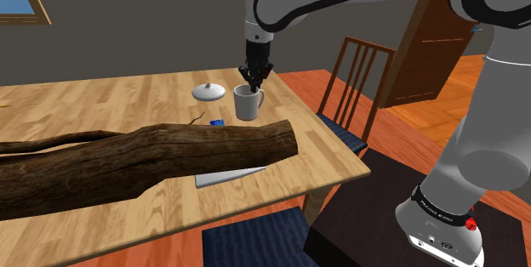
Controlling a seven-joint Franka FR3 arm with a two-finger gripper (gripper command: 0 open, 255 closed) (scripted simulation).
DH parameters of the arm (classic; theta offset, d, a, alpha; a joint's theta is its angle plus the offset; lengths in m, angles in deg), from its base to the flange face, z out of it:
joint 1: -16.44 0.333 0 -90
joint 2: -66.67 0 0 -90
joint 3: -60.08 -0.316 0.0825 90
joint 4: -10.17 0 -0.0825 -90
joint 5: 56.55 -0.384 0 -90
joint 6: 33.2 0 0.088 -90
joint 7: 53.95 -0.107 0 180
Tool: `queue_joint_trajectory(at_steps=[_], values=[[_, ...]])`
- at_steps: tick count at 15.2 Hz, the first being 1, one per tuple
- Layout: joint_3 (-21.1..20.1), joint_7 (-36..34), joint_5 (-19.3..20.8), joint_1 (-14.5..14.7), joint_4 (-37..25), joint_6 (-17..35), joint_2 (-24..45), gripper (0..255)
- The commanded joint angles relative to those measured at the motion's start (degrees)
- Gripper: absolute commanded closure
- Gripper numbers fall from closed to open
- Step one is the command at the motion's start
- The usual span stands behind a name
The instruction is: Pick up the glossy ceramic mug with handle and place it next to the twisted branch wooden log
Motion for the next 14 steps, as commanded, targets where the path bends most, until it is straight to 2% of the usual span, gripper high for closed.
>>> queue_joint_trajectory(at_steps=[1,11,14], values=[[0.0,-0.2,0.1,0.1,1.0,1.5,0.4,255],[0.1,-0.5,0.7,0.2,5.7,8.6,2.9,255],[0.1,-0.5,0.7,0.2,5.7,8.6,2.9,255]])
